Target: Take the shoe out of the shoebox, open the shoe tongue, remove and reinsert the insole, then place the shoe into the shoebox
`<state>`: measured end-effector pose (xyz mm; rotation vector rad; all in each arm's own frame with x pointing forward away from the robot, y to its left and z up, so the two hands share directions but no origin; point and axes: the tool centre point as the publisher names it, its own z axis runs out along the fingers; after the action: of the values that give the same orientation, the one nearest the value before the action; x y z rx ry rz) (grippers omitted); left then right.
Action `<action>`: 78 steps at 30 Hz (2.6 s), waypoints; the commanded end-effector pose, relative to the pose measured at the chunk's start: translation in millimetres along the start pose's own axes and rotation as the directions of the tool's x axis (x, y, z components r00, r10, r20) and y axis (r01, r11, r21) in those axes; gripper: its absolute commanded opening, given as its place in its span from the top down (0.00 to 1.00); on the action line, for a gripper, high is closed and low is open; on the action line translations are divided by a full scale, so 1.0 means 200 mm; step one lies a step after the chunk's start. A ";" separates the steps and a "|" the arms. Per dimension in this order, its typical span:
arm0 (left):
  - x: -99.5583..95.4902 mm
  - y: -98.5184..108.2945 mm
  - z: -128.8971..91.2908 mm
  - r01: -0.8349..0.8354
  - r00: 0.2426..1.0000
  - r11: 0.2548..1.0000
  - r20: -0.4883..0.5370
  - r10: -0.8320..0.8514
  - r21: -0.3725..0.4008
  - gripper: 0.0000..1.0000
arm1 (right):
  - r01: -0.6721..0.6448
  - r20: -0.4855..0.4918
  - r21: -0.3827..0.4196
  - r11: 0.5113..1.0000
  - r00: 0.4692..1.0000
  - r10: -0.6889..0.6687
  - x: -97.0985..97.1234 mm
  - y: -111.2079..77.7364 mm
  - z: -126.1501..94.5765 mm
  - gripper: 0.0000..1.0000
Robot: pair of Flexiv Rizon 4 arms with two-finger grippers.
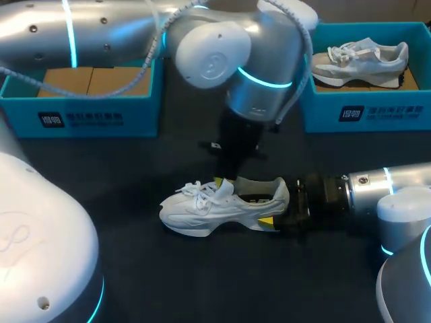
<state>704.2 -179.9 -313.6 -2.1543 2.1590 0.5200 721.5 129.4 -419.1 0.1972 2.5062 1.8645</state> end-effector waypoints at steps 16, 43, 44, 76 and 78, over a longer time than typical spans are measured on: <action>-0.38 0.00 0.08 0.117 0.811 0.993 -0.579 -0.087 0.015 1.00 | -0.002 0.000 0.004 1.000 1.000 0.002 0.00 0.00 0.00 1.00; -0.38 -0.05 0.39 0.024 0.859 0.999 -0.513 0.001 0.043 0.56 | -0.002 0.000 0.004 1.000 1.000 0.002 0.00 0.00 0.00 1.00; -0.38 -0.04 0.39 0.016 0.862 0.999 -0.507 0.011 0.048 0.54 | -0.002 0.000 0.004 1.000 1.000 0.002 0.00 0.00 0.00 1.00; -0.60 0.08 -0.29 -0.331 0.809 0.897 -0.402 0.429 0.293 0.50 | -0.002 0.000 0.004 1.000 1.000 0.002 0.00 0.00 0.00 1.00; -0.58 0.07 -0.33 -0.373 0.793 0.873 -0.381 0.476 0.313 0.52 | -0.002 0.000 0.004 1.000 1.000 0.002 0.00 0.00 0.00 1.00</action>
<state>701.0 -83.6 -241.2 -1.8364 2.7825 -0.2810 721.6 129.3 -419.2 0.1974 2.5059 1.8646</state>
